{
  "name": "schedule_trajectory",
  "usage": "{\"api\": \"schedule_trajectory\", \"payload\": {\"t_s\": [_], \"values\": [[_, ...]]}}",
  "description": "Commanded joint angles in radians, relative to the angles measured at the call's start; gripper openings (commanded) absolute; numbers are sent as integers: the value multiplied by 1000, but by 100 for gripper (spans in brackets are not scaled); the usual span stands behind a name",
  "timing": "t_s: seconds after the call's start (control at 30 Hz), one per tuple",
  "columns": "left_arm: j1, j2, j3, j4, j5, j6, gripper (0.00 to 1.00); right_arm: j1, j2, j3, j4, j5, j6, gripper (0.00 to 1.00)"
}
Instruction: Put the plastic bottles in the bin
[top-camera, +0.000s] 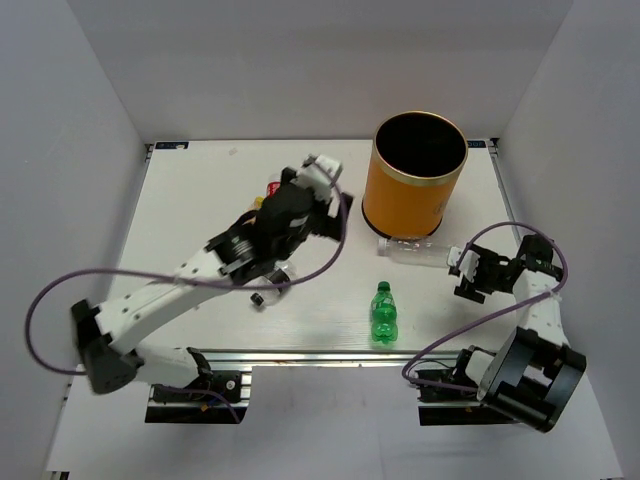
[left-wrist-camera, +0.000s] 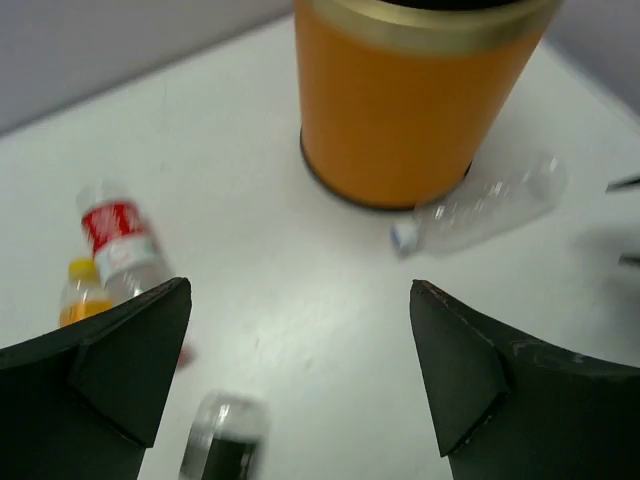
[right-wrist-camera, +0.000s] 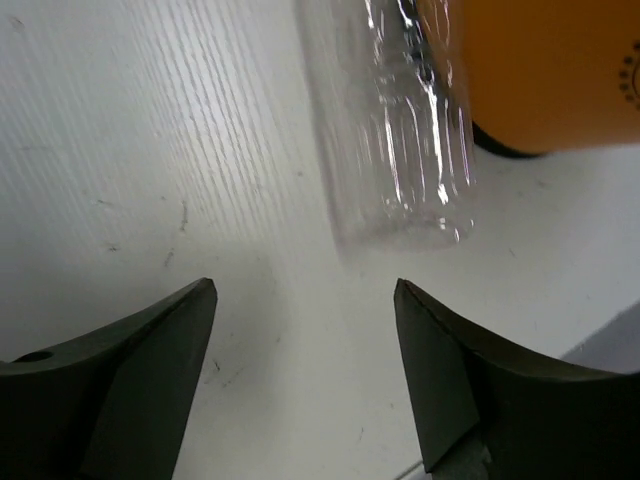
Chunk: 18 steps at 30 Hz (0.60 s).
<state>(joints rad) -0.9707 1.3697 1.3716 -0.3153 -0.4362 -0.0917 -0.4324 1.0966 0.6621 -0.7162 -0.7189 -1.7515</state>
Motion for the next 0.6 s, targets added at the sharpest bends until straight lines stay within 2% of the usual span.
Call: {"api": "schedule_trajectory", "payload": {"t_s": [0.0,0.03,0.13,0.23,0.37,0.47,0.57], "values": [[-3,-125,-202,-85,10,-56,100,1,70,73,-160,-167,-368,79],[-3,-174,-260,-100,-37,-46,100,9,74,82,-138,-181,-326,81],[-3,-199,-310,-168,-93,-37,100,33,106,88,-33,-182,-281,85],[-3,-199,-310,-257,-69,-49,100,73,118,65,58,-149,-229,90],[-3,-199,-335,-257,-50,-28,100,116,146,19,222,-64,-168,90],[-3,-199,-344,-246,-3,-19,100,138,213,51,288,-44,-85,90],[-3,-199,-353,-246,-3,-19,100,153,282,83,339,5,-71,90]]}}
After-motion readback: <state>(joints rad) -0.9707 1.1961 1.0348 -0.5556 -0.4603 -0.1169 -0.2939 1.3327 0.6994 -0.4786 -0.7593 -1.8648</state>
